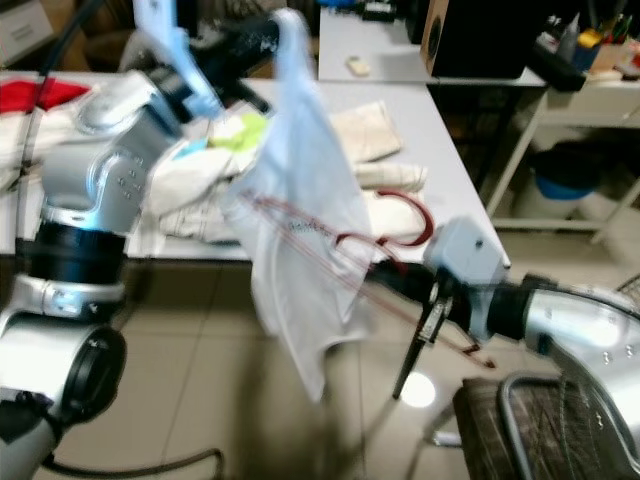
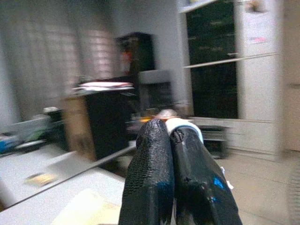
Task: Hang hanger
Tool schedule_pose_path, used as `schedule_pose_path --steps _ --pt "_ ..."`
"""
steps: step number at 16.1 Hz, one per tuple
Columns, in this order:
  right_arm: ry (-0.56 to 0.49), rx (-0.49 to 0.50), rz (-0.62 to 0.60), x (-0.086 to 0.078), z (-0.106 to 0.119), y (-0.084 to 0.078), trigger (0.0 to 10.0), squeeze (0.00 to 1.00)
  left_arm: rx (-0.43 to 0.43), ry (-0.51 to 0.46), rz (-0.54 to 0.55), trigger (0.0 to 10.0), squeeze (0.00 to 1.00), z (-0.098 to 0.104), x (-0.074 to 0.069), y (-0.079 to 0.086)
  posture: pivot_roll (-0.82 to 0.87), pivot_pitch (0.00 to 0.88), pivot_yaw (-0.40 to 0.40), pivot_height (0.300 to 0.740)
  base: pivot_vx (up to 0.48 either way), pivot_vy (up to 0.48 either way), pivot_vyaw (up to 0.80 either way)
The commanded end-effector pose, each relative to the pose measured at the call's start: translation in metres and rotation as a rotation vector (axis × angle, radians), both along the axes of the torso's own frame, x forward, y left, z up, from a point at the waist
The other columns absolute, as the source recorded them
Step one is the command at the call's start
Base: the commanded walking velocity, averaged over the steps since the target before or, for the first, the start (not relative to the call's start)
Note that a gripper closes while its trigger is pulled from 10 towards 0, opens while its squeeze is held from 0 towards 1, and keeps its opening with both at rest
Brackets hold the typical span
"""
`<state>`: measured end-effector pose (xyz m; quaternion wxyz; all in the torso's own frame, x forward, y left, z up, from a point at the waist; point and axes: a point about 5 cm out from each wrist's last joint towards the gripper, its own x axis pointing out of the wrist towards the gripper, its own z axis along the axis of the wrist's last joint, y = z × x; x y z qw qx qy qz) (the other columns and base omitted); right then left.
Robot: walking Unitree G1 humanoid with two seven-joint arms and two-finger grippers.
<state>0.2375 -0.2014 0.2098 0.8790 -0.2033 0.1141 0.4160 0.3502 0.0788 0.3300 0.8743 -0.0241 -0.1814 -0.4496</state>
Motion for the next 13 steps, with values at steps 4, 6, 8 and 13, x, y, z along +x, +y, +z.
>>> schedule_pose_path --steps 4,6,8,13 --pt "-0.366 -0.136 -0.161 0.061 0.062 -0.022 10.0 0.00 -0.110 -0.095 -0.091 10.0 0.00 0.041 -0.021 0.016 0.00 0.000 -0.002 0.740 0.346 0.000 0.00" --pt "-0.885 -0.082 -0.452 0.097 0.168 -0.043 10.0 0.00 -0.208 -0.130 -0.101 10.0 0.00 0.063 -0.027 0.028 0.00 0.000 -0.012 0.740 0.343 0.000 0.00" --pt "-1.033 0.037 -0.427 0.092 0.200 -0.037 10.0 0.00 -0.240 -0.150 -0.078 10.0 0.00 0.071 -0.028 0.035 0.01 0.000 -0.022 0.740 0.345 0.000 0.00" --pt "-0.886 -0.010 -0.230 0.115 0.126 -0.015 10.0 0.00 -0.254 -0.103 -0.057 10.0 0.00 0.063 -0.028 0.033 0.00 0.000 -0.017 0.740 0.346 0.000 0.00"
